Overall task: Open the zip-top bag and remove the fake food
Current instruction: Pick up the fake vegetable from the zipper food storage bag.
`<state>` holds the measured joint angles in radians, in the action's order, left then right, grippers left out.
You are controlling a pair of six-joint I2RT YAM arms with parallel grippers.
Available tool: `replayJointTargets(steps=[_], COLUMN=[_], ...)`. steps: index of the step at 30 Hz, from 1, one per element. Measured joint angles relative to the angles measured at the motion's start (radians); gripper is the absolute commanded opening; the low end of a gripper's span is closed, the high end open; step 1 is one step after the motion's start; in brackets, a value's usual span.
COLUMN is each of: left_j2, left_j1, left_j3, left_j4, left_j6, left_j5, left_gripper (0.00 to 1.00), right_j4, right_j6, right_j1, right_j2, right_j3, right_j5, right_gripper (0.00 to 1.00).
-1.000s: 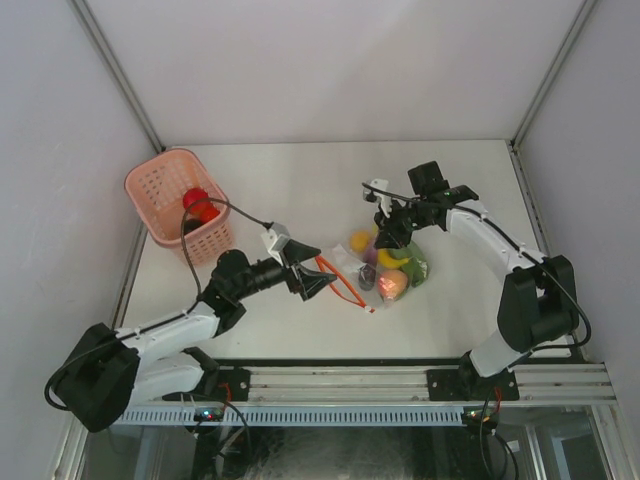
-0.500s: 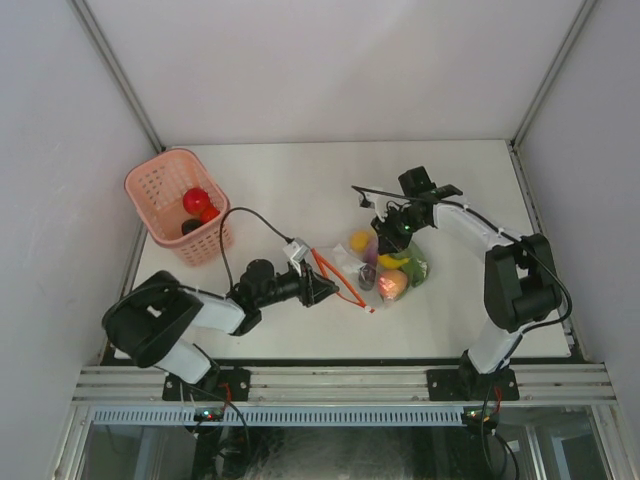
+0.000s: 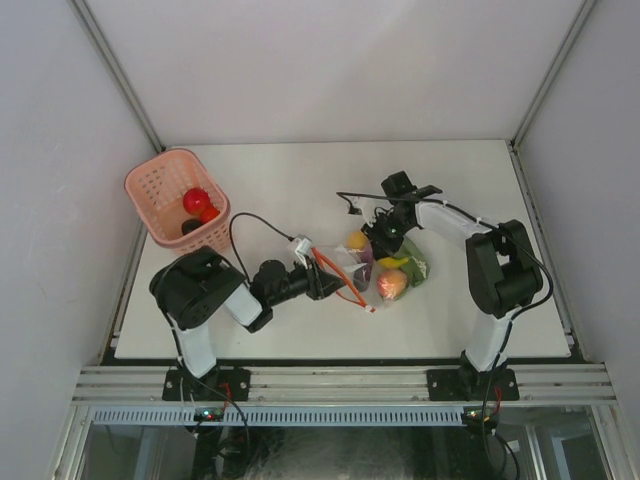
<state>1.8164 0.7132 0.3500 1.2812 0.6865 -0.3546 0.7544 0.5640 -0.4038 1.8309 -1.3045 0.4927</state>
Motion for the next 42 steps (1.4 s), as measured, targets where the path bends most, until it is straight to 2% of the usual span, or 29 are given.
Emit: replayJointTargets(steps=[5,17,27,35,39,42], left_j2=[0.061,0.096,0.120,0.135,0.144,0.146], left_j1=[0.005,0.035,0.058,0.071,0.075,0.076], left_j3=[0.047,0.129,0.196,0.259,0.287,0.291], left_j4=[0.018,-0.046,-0.157,-0.224,-0.258,-0.264], left_j6=[0.048,0.090,0.089,0.084,0.076,0.071], left_j5=[0.035,0.082,0.098,0.121,0.136,0.145], left_gripper=[0.35,0.55,0.63,0.60,0.48,0.36], right_j4=[0.002,0.006,0.021,0.040,0.048,0.051], right_j6=[-0.007,-0.031,-0.056,-0.071,-0.074,-0.074], right_j1=[-0.010,-0.019,-0.023,-0.023,-0.022,-0.021], right_j2=[0.008,0.031,0.055,0.072,0.072,0.072], right_j3=[0.000,-0.014,-0.032,-0.045,-0.046,-0.046], right_j5=[-0.017,-0.011,0.035,0.055,0.056,0.060], right_gripper=[0.11,0.10,0.09,0.09,0.08,0.08])
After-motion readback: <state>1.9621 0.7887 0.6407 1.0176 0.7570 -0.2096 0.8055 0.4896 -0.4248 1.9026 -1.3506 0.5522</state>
